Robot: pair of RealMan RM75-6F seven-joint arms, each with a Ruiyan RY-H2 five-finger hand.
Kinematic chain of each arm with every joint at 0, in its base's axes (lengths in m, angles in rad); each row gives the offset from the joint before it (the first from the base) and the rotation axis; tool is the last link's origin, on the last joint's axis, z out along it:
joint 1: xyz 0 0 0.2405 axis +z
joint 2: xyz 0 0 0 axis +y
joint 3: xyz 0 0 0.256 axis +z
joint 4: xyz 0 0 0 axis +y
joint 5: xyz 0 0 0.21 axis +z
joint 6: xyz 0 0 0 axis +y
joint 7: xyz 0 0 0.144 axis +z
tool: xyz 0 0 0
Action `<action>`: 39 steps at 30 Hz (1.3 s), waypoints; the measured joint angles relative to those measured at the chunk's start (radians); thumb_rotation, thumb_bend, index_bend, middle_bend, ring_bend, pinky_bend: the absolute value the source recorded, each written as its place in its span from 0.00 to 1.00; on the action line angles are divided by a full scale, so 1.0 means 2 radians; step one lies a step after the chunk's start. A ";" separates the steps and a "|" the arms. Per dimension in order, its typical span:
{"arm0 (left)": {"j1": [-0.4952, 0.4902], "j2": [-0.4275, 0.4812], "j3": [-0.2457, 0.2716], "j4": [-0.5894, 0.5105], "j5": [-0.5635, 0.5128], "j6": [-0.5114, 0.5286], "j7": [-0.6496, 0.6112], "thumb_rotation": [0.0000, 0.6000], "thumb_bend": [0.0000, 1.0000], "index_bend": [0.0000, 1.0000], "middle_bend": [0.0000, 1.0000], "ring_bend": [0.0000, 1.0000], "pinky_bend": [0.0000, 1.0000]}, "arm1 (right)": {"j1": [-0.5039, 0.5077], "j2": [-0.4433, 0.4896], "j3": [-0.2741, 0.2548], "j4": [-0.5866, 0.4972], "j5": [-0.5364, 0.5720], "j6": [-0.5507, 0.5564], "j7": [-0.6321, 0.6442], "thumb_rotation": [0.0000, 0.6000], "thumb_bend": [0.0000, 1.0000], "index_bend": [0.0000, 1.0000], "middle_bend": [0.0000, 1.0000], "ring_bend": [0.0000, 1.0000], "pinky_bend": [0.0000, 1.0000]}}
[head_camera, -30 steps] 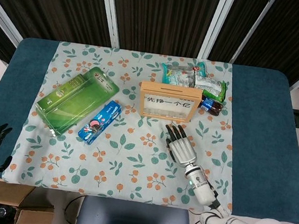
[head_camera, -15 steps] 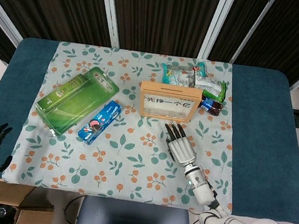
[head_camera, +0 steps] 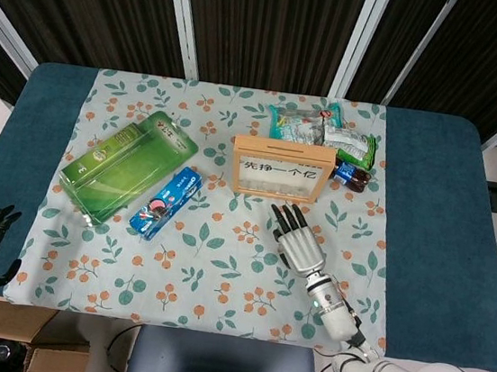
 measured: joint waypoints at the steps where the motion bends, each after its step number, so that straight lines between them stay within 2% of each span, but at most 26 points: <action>1: 0.000 0.000 0.000 0.000 0.000 0.000 0.000 1.00 0.40 0.00 0.00 0.00 0.06 | 0.000 0.000 0.000 0.001 0.000 0.000 0.000 1.00 0.50 0.63 0.11 0.00 0.00; 7: 0.000 0.000 0.001 0.000 -0.001 -0.002 -0.001 1.00 0.40 0.00 0.00 0.00 0.06 | 0.001 0.000 0.001 0.001 0.002 -0.005 0.000 1.00 0.60 0.63 0.11 0.00 0.00; 20: 0.000 0.000 0.001 0.000 -0.001 -0.003 0.001 1.00 0.40 0.00 0.00 0.00 0.06 | 0.000 0.000 0.004 -0.001 0.003 0.000 -0.002 1.00 0.61 0.70 0.12 0.00 0.00; 29: 0.002 0.000 0.002 -0.001 0.000 0.000 0.001 1.00 0.40 0.00 0.00 0.00 0.06 | -0.004 0.009 0.004 -0.014 -0.001 0.011 0.001 1.00 0.61 0.72 0.12 0.00 0.00; 34: 0.005 0.002 0.002 -0.008 0.005 0.010 0.005 1.00 0.40 0.00 0.00 0.00 0.06 | -0.014 0.040 0.002 -0.075 -0.022 0.060 0.004 1.00 0.61 0.73 0.12 0.00 0.00; 39: 0.006 0.003 0.004 -0.017 0.011 0.017 0.013 1.00 0.40 0.00 0.00 0.00 0.06 | -0.025 0.092 -0.001 -0.193 -0.051 0.102 -0.012 1.00 0.61 0.73 0.13 0.00 0.00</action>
